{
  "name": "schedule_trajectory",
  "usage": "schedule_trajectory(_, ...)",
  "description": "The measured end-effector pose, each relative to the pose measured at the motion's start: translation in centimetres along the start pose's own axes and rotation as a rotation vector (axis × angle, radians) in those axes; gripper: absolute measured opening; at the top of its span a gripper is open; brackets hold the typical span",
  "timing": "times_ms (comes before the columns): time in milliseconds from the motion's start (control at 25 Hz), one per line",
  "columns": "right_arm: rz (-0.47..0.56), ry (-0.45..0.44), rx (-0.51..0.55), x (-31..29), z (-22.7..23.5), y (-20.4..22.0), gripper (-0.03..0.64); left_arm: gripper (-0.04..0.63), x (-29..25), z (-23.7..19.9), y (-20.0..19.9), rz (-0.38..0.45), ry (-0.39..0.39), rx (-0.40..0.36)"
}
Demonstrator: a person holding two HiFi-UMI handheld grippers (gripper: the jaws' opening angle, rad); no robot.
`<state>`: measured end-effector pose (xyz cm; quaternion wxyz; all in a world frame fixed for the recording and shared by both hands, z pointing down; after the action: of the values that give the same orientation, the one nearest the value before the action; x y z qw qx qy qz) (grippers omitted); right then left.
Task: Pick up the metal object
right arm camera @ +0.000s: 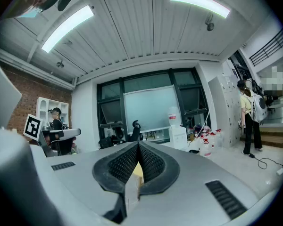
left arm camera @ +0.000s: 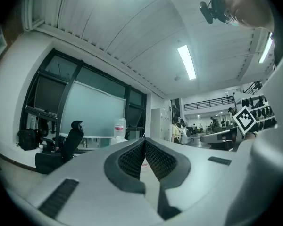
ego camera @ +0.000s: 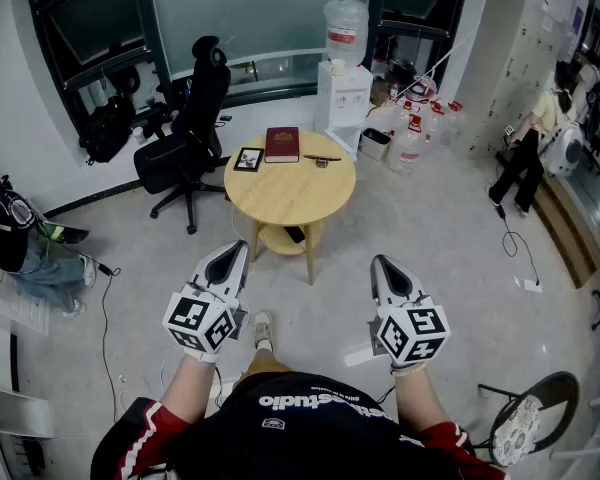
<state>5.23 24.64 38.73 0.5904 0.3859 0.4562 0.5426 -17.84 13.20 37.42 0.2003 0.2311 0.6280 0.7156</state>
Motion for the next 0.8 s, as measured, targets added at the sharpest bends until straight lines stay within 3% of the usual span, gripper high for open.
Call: schedule_trajectory(800, -0.002, -0.019, -0.008, -0.2, -0.7, -0.1, 0.028, 0.018, 1.0, -1.4, 0.8, 0.004, -0.032, 0.065)
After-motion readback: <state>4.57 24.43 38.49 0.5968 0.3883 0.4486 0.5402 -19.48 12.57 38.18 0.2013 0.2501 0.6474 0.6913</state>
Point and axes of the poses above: the fingertips, and each gripper's own axes: x backward along the fingers, z to its right, y out of its underside, the point moved 1 cm from there along x, backward along the fingers, and after that the axes turned 10 degrees about -x, right-handed, at the moved point
